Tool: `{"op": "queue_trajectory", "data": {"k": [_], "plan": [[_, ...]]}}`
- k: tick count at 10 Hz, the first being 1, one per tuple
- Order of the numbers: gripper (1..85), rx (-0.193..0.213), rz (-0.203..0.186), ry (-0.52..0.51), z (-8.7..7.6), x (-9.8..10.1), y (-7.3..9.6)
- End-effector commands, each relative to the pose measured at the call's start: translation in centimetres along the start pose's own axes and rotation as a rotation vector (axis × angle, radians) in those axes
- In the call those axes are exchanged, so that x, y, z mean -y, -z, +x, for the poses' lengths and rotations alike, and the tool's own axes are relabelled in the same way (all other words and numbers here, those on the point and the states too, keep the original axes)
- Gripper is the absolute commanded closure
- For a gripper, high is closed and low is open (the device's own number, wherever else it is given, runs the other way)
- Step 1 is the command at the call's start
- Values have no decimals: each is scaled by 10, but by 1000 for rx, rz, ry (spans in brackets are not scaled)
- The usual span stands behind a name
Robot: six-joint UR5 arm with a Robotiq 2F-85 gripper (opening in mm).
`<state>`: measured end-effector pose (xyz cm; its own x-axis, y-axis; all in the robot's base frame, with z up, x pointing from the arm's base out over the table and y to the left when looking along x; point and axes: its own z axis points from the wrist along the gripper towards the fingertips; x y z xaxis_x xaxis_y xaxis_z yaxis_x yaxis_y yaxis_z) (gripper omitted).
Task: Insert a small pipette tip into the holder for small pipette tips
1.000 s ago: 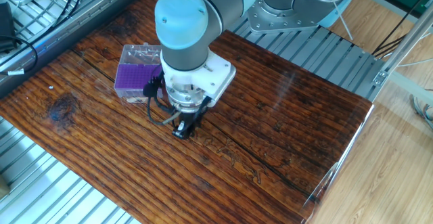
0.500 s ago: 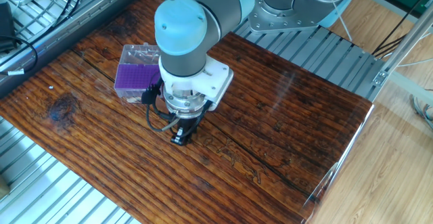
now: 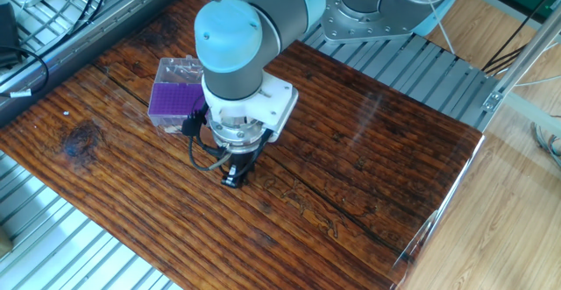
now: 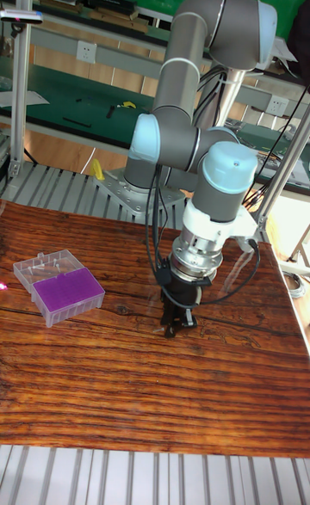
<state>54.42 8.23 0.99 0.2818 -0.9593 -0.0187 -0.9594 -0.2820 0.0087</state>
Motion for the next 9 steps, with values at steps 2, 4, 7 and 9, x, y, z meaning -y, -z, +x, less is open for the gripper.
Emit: {"op": "queue_trajectory", "data": {"k": [2,4,7,9], "plan": [[533,22,-17,-5,-3,-9,-2],[533,36,-3,-11,-8,-8,-8],[547,31,2,-2,-8,-7,-8],[547,20,7,7,-5,-6,-8]]}}
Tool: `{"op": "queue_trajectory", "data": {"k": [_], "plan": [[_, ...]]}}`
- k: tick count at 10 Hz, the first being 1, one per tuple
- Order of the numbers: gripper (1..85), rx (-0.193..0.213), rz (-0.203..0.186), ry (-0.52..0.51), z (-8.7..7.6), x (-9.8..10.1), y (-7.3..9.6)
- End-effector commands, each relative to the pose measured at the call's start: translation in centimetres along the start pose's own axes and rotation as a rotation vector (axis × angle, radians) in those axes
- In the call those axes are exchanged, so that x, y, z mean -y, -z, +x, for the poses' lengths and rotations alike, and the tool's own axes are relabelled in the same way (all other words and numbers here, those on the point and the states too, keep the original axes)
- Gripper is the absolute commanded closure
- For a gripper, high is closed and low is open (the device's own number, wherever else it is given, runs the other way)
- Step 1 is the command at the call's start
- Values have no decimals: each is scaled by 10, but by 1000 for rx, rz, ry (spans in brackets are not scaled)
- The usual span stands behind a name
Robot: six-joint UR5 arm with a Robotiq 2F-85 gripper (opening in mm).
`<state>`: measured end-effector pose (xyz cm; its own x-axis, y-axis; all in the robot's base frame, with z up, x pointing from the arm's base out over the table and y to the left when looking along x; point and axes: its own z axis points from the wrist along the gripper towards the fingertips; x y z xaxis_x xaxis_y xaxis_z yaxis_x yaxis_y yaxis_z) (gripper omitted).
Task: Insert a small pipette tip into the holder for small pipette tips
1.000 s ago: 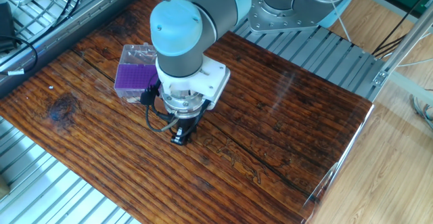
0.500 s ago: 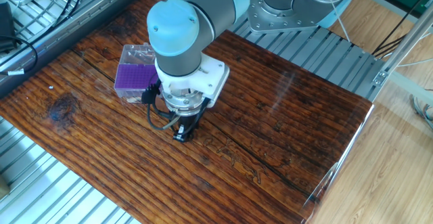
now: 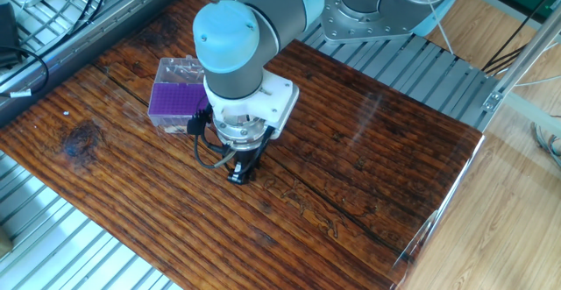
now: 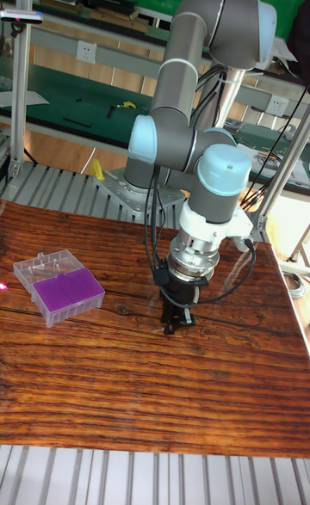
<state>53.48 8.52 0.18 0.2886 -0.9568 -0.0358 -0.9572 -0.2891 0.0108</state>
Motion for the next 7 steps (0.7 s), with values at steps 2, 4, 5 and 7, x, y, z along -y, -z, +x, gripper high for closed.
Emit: {"op": "queue_trajectory", "data": {"k": [2,4,5,7], "plan": [[557,1,10,1,1,2,1],[570,12,13,-8,-2,3,0],[573,15,14,-11,-4,3,0],[577,11,23,-13,-3,6,0]]}}
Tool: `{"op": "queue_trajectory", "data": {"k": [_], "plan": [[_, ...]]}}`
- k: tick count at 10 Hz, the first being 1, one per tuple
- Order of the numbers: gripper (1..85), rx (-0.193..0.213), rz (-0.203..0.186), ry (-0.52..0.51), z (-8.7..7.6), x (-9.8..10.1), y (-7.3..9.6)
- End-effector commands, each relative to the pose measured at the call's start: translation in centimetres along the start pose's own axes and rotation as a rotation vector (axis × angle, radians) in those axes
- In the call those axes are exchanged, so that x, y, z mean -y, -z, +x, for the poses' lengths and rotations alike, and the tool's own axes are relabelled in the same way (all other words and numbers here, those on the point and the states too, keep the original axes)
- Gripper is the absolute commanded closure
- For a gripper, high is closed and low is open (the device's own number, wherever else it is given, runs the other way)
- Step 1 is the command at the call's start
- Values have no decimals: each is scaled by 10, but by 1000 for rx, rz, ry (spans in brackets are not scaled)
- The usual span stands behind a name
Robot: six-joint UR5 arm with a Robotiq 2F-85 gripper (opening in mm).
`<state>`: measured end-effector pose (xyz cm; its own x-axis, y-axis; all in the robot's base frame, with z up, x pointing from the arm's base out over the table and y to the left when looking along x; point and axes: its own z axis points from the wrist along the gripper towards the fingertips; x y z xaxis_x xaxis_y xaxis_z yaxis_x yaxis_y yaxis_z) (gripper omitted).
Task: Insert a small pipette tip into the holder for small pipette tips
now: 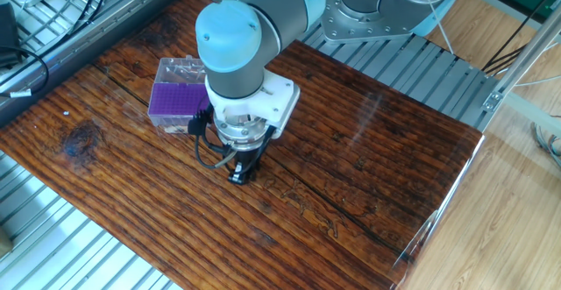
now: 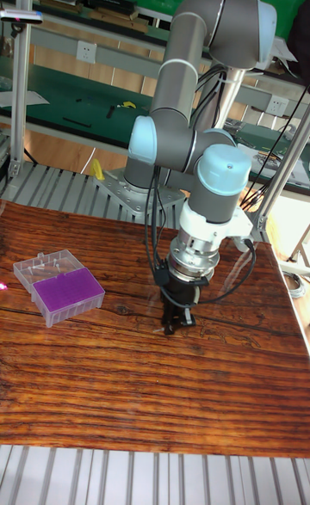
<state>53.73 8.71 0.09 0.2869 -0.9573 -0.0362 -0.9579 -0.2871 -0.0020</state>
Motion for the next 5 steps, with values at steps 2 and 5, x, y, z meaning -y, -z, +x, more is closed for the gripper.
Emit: {"op": "queue_trajectory", "data": {"k": [2,5], "plan": [[587,6,13,-16,-1,4,0],[587,4,5,-19,0,2,0]]}}
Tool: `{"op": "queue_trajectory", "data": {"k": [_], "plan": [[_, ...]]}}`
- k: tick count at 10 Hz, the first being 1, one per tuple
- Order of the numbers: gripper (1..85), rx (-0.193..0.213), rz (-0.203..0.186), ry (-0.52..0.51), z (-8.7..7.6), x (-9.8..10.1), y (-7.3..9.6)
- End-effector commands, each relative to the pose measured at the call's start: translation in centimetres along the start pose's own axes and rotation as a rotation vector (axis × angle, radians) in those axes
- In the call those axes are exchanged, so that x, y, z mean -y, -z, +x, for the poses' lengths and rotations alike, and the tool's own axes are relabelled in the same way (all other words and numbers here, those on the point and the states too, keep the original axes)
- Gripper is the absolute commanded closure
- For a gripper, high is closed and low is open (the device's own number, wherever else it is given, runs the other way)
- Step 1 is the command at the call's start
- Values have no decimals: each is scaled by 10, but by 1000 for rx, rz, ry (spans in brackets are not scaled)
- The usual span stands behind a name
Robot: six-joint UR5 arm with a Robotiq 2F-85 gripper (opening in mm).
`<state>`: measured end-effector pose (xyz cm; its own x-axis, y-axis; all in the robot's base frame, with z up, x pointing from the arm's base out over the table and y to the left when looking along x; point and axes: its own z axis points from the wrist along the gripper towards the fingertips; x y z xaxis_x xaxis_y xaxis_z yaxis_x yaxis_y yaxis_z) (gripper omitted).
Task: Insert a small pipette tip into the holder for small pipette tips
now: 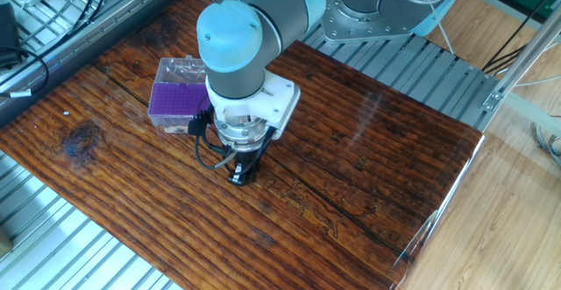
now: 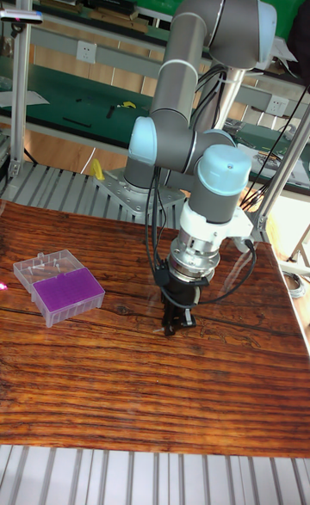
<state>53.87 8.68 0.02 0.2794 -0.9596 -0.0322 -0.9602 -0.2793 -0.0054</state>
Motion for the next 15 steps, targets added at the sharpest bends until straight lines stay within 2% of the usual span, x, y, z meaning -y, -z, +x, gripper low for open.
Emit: {"op": "queue_trajectory", "data": {"k": [1,6,12,15], "plan": [[587,9,-2,-11,-1,0,1],[590,-2,-4,0,3,-1,1],[590,10,-6,-2,-1,-2,-2],[627,10,-6,-3,-2,-2,-2]]}}
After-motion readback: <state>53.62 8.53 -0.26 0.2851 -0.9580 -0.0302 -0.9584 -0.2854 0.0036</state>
